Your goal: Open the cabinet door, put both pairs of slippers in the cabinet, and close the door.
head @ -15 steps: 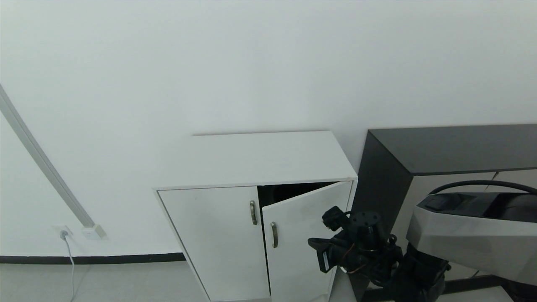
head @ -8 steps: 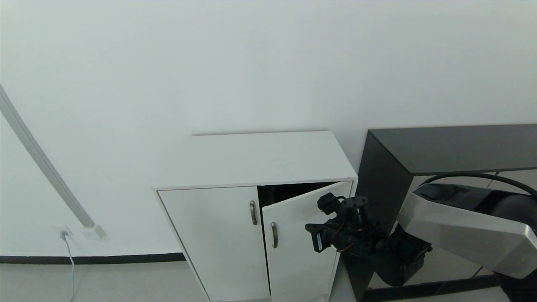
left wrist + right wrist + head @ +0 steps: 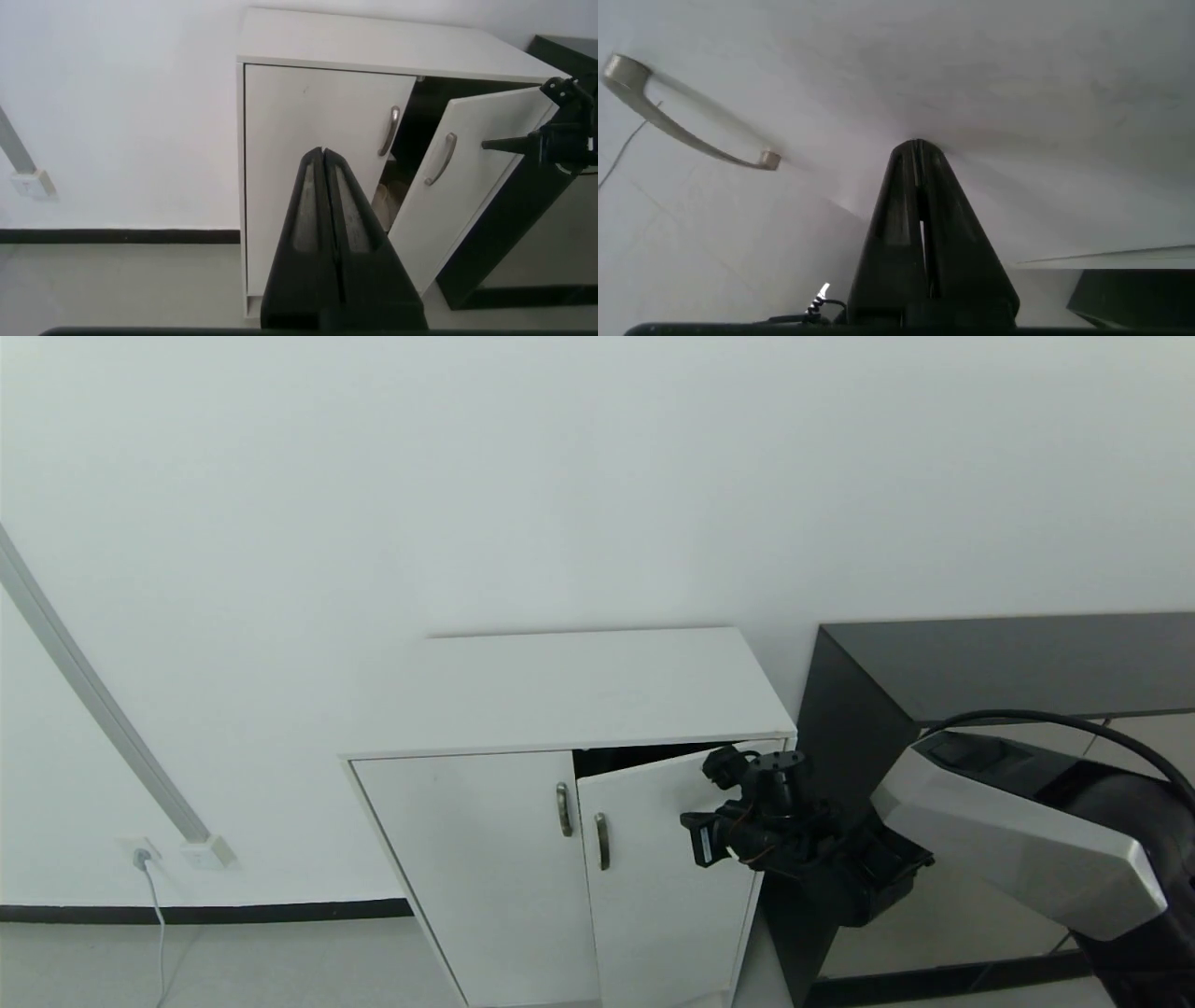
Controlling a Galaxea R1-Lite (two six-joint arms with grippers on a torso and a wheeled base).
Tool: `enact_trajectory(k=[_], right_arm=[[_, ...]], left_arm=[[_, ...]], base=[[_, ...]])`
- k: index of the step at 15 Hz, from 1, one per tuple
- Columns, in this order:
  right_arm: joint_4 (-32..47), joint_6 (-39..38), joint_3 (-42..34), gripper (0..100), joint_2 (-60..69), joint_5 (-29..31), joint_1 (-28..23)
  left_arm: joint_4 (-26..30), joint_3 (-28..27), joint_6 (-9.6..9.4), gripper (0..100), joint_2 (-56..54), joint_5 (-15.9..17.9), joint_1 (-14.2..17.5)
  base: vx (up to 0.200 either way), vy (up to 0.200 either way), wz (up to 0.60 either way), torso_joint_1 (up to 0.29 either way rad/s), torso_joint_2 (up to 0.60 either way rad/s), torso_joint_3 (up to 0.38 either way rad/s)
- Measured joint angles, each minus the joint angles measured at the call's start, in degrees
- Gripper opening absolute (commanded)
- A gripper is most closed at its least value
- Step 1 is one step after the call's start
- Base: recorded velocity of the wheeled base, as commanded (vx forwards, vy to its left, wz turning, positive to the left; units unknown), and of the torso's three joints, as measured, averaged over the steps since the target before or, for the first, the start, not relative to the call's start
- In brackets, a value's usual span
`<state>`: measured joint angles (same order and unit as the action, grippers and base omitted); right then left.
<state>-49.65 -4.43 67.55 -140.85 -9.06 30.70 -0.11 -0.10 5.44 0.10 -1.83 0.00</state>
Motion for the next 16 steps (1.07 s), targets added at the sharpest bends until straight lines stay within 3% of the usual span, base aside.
enact_trajectory(k=[16], right_arm=[[5.86,0.11,9.02,0,-3.58,0.11,-1.07]], left_arm=[[0.0,0.0,0.0,0,0.0,0.0,0.0]], base=[[0.0,0.0,0.0,0.0,0.0,0.0]])
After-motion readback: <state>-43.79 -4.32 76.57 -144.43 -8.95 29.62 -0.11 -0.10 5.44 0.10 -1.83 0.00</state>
